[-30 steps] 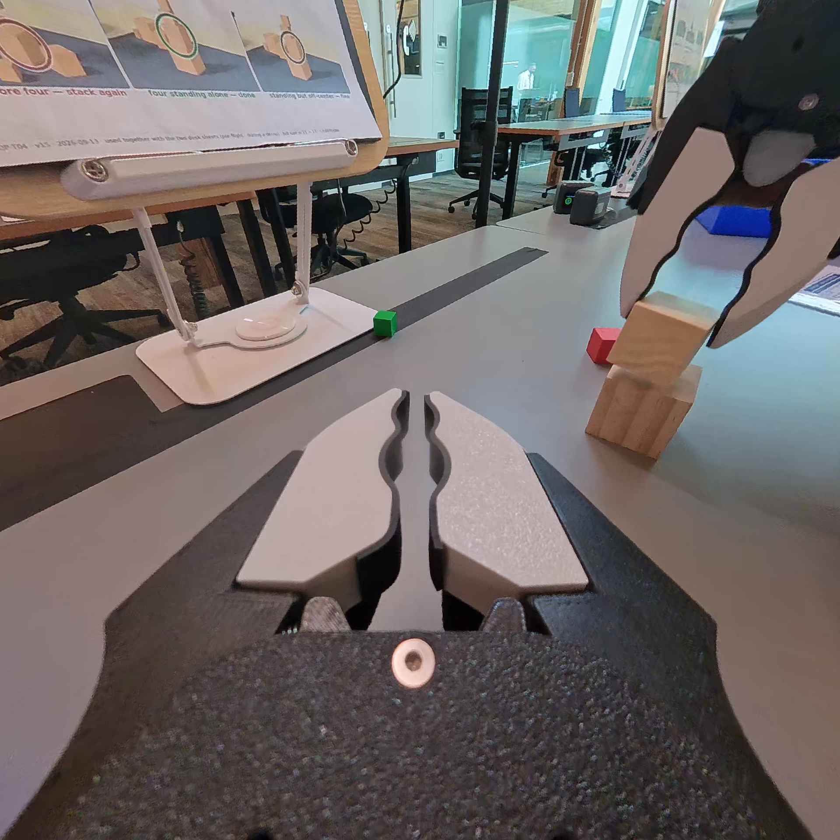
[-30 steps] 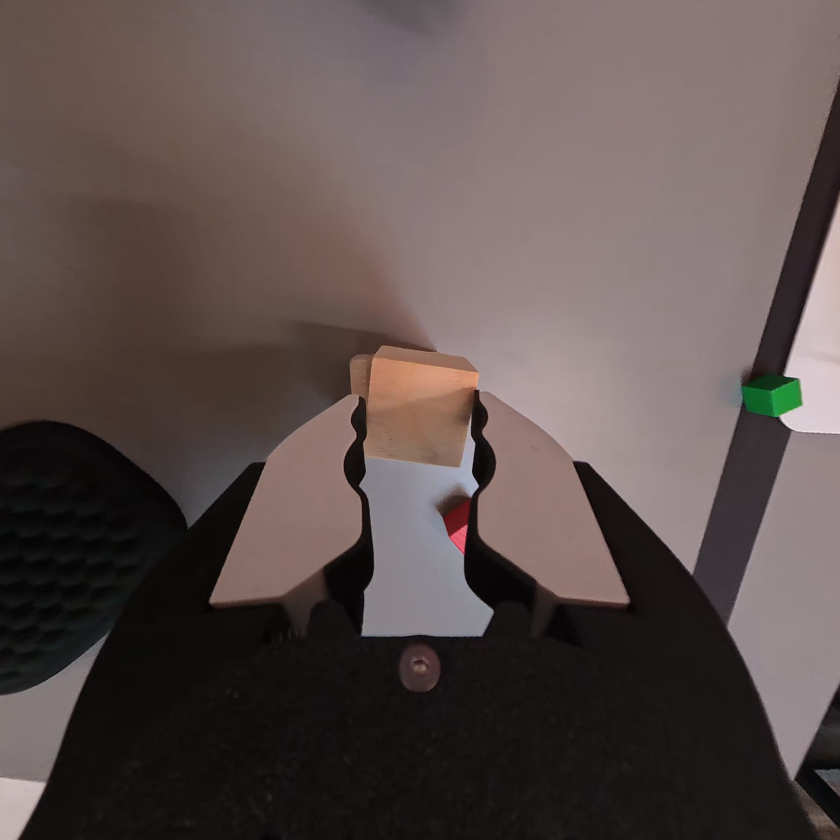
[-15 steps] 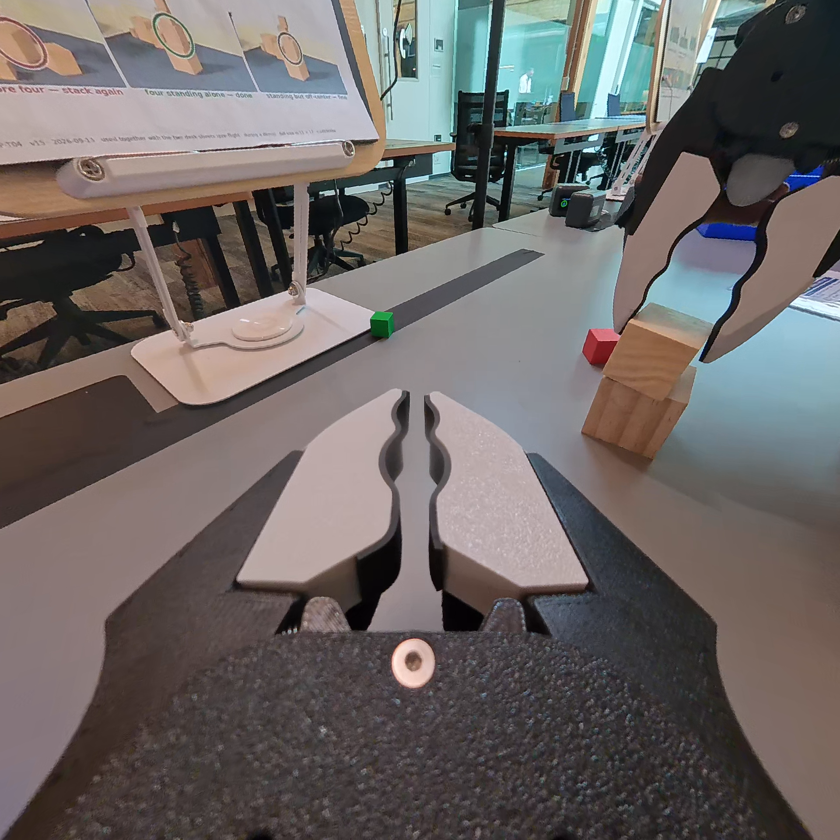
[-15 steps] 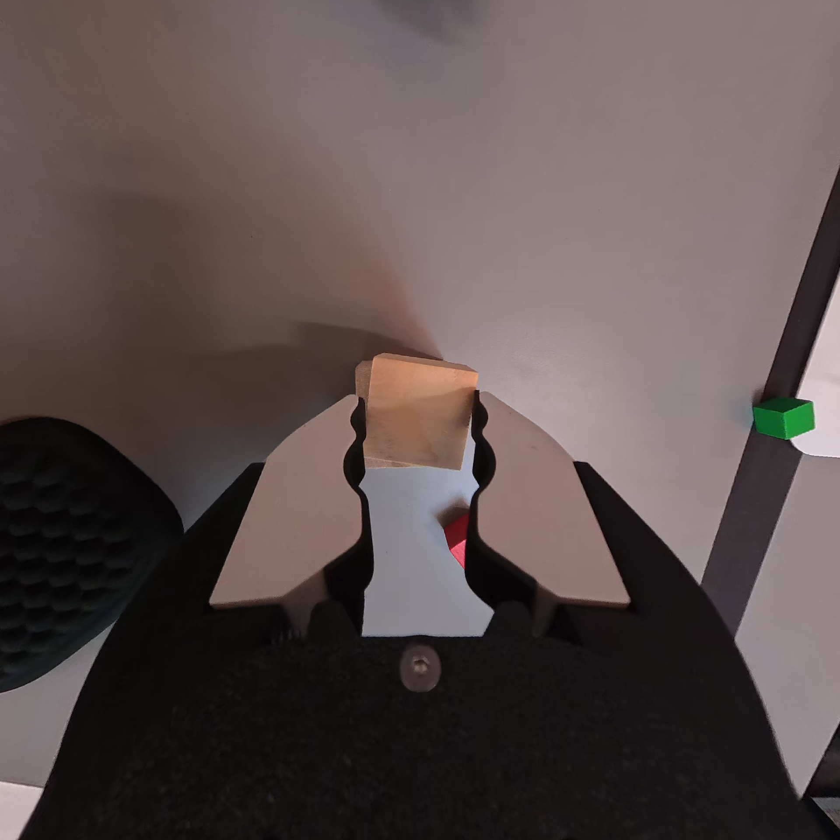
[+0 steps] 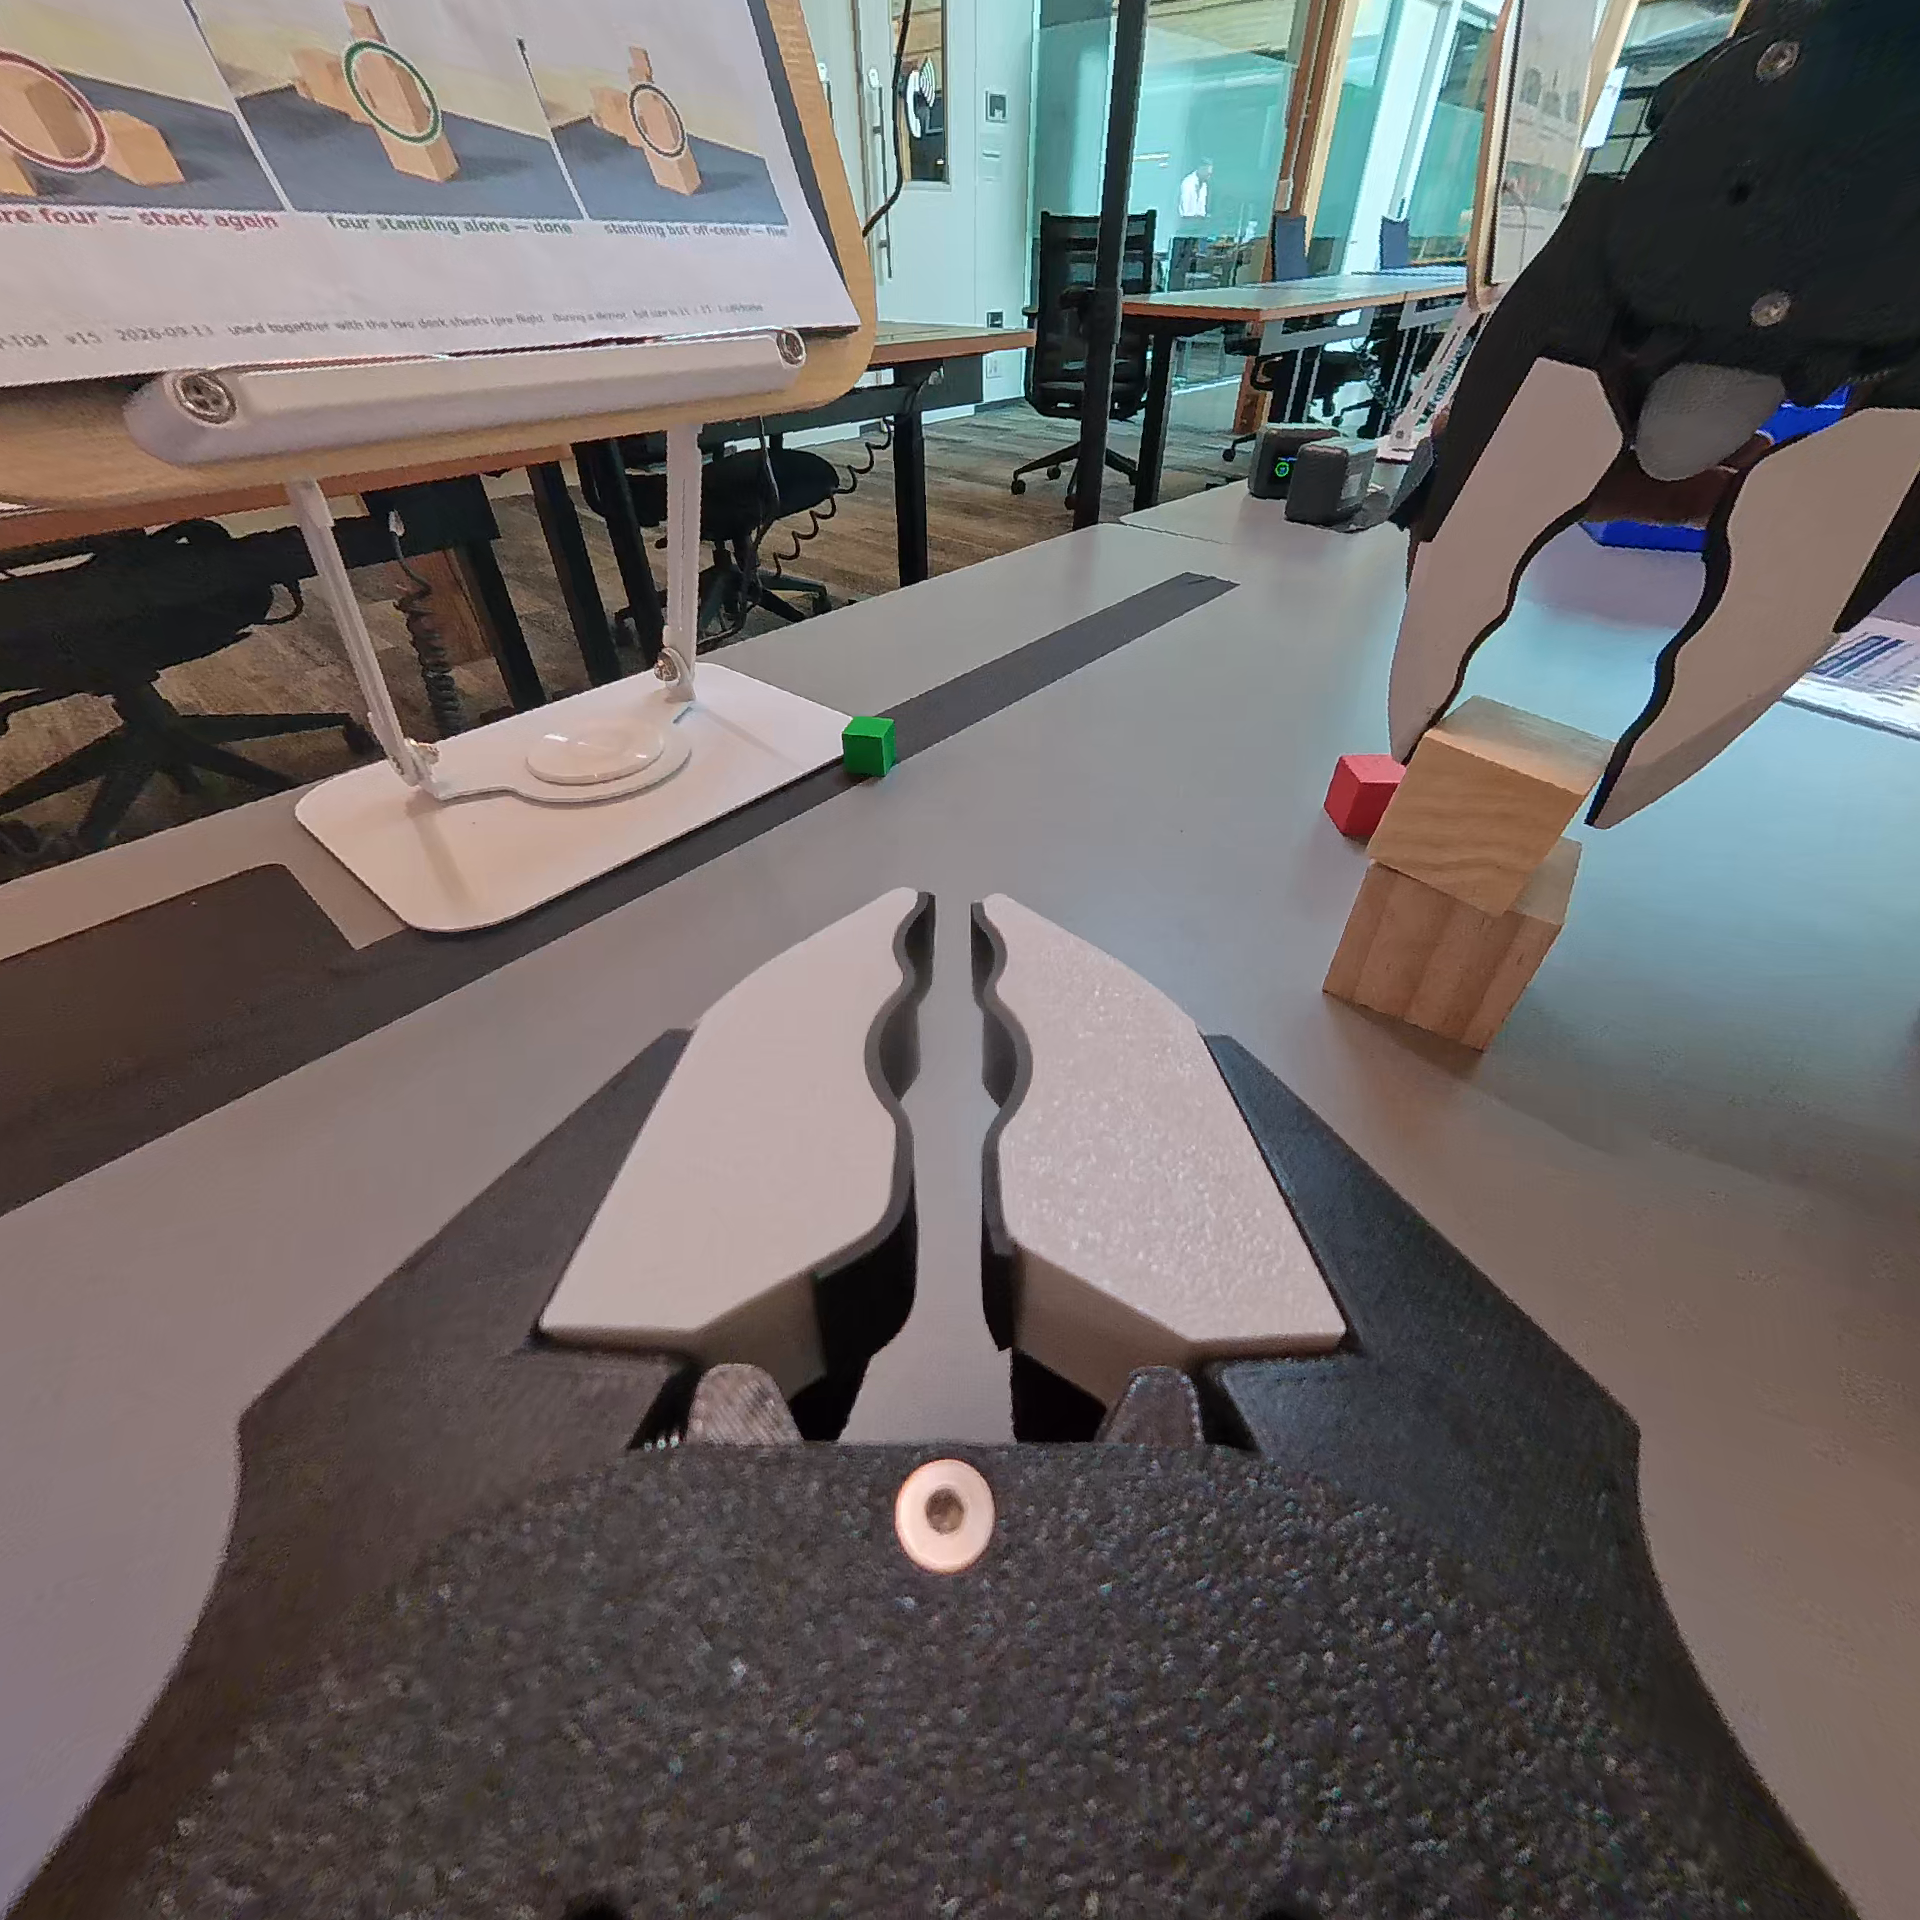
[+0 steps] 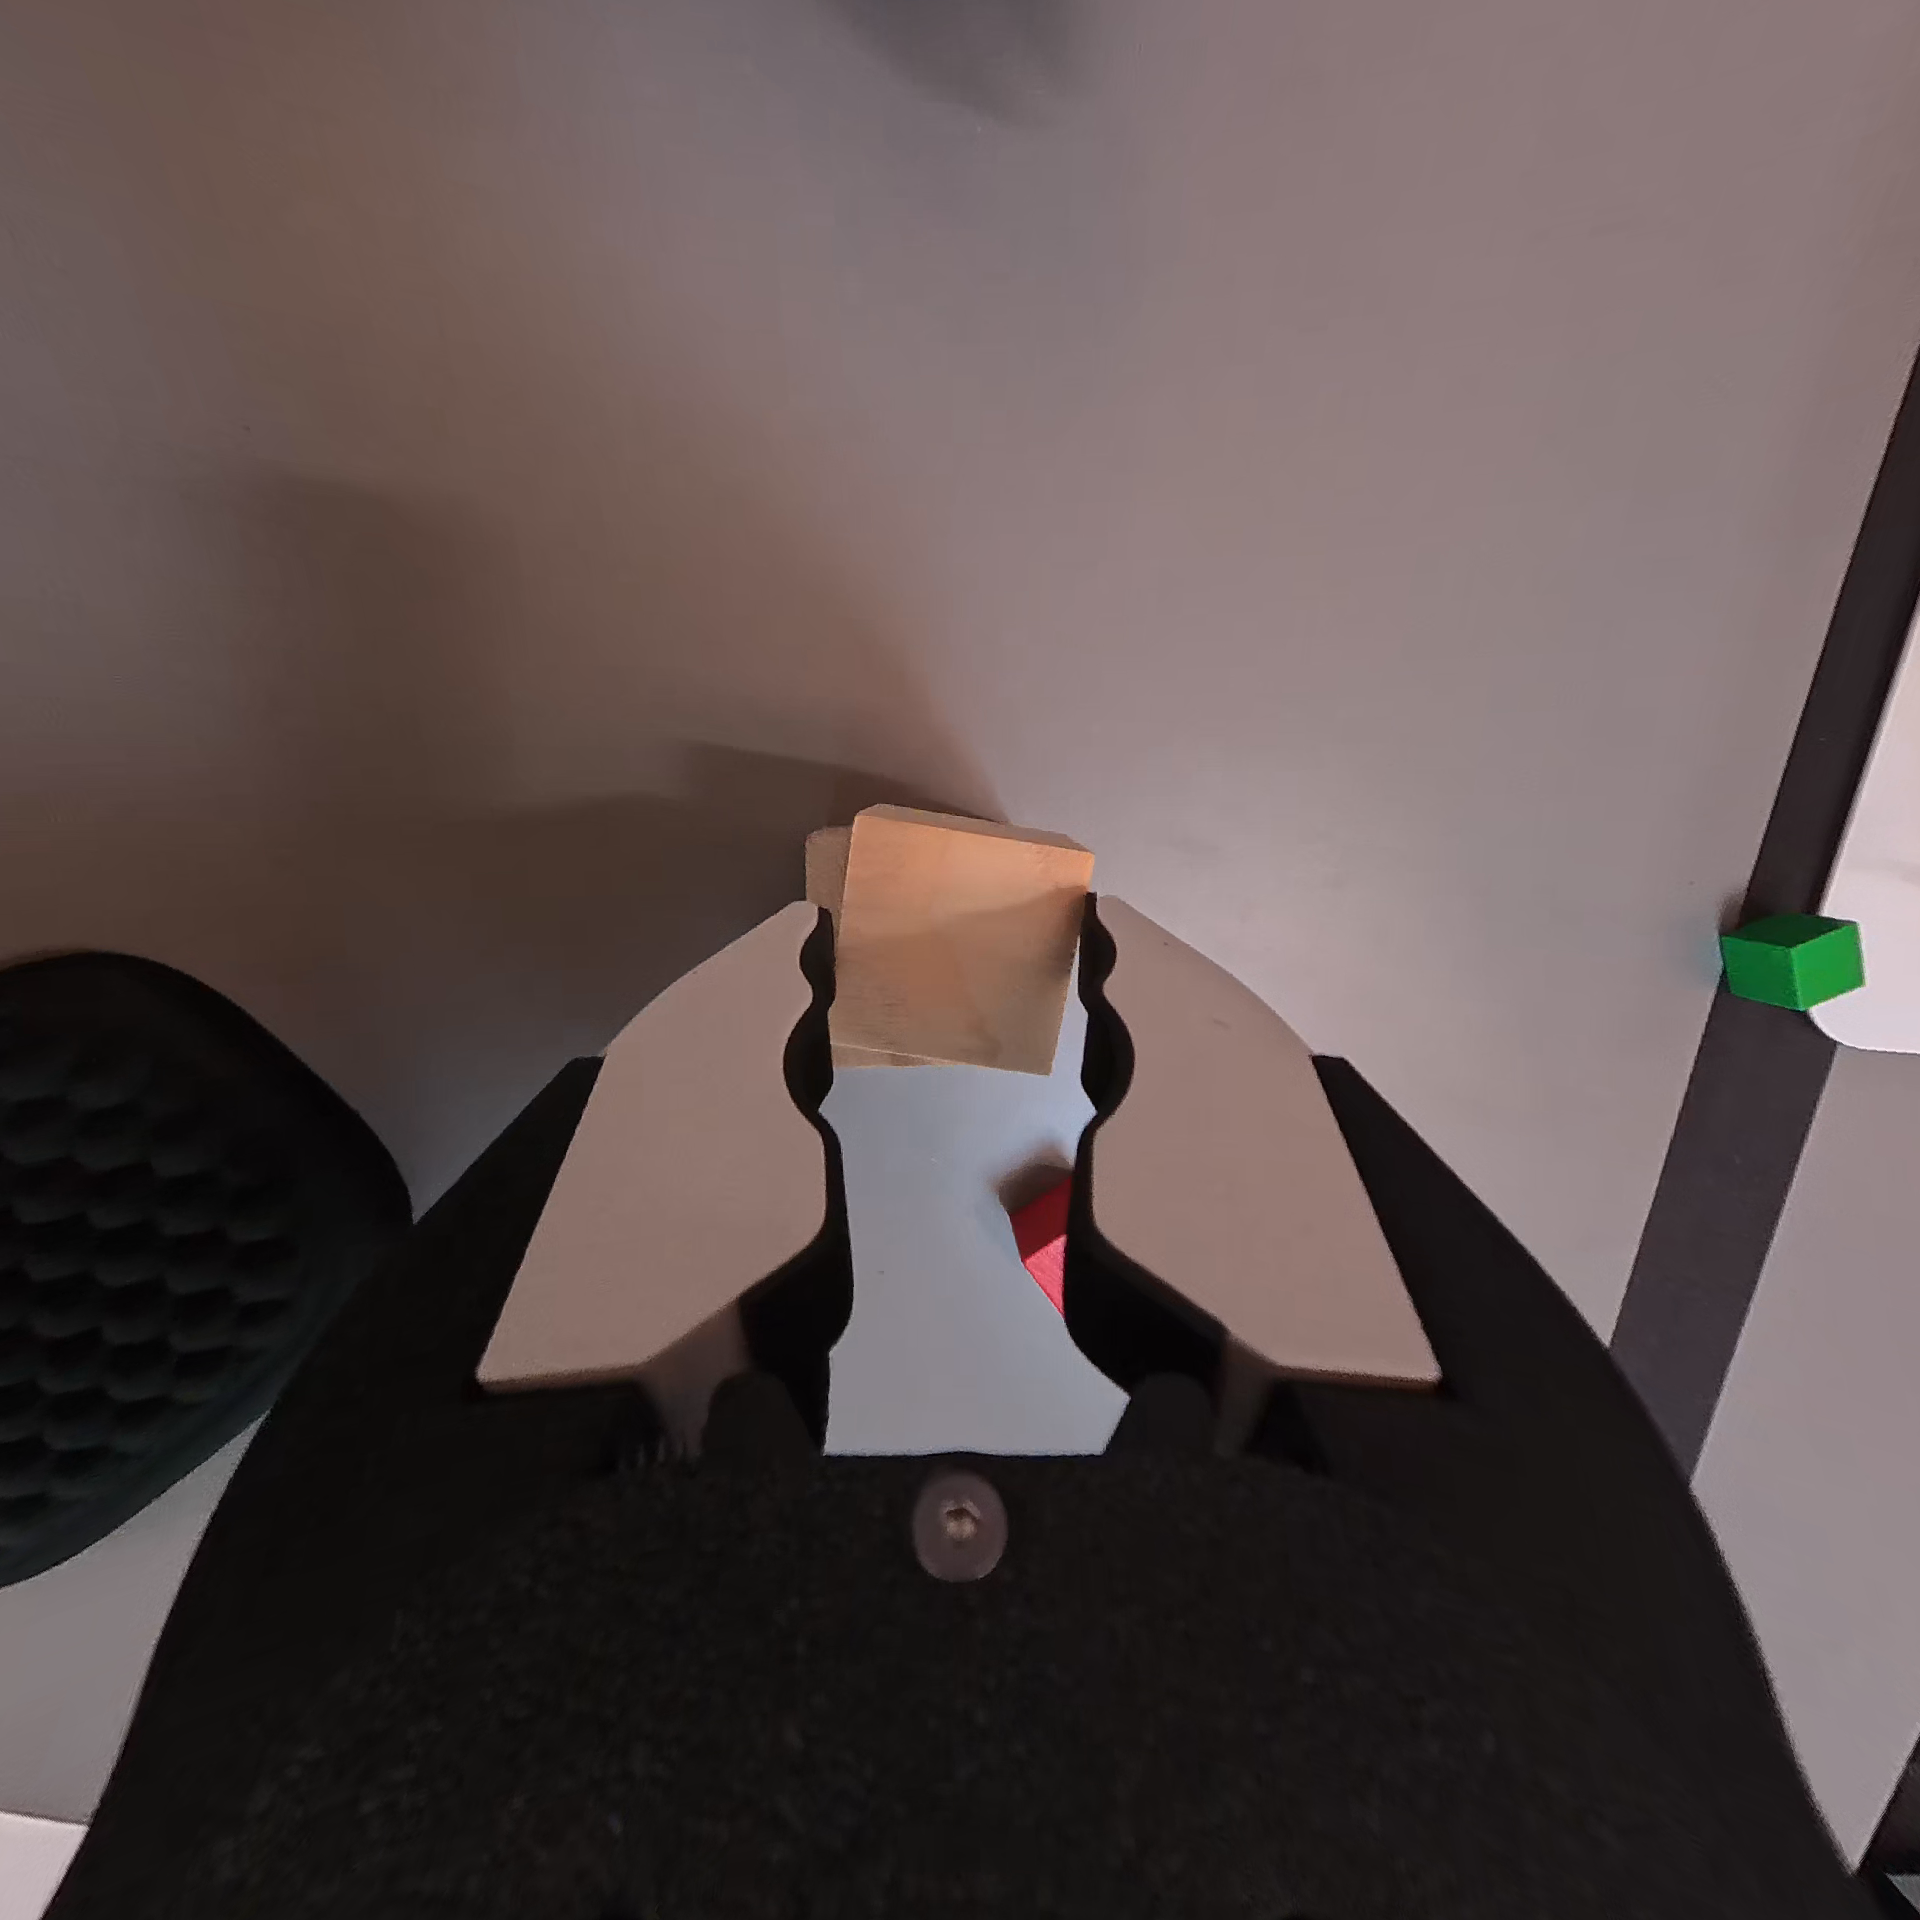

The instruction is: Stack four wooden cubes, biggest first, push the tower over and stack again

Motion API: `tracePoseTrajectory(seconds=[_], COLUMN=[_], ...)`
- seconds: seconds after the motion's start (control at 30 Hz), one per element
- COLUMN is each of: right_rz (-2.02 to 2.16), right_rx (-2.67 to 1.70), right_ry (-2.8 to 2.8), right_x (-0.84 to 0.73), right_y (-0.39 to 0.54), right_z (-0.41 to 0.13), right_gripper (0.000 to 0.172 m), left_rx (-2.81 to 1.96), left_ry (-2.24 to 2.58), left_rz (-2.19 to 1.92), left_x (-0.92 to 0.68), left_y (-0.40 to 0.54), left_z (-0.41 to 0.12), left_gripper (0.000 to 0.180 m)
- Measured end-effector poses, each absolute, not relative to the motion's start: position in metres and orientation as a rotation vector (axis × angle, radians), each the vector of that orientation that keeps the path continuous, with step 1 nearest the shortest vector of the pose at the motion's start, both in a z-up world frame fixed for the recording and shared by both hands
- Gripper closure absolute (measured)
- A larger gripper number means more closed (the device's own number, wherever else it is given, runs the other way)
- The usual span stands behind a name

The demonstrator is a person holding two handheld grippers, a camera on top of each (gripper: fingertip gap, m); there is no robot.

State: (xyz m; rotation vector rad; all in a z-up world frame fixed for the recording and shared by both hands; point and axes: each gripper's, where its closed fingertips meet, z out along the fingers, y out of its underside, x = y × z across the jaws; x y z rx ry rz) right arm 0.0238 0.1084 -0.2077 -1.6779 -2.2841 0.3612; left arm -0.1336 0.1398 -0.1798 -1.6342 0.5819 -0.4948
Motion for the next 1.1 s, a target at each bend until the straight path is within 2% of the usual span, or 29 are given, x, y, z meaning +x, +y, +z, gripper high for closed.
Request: tracePoseTrajectory(seconds=[1.1], right_rz=[0.107], right_rx=[-1.570], right_ry=[-2.586], right_x=[0.037], right_y=[0.107], right_z=[-0.211], right_gripper=[0.126], left_rx=[-1.658], left_ry=[0.610], left_rz=[-0.492], left_x=[-0.130], left_y=[0.141], left_z=[-0.188], left_gripper=[0.174])
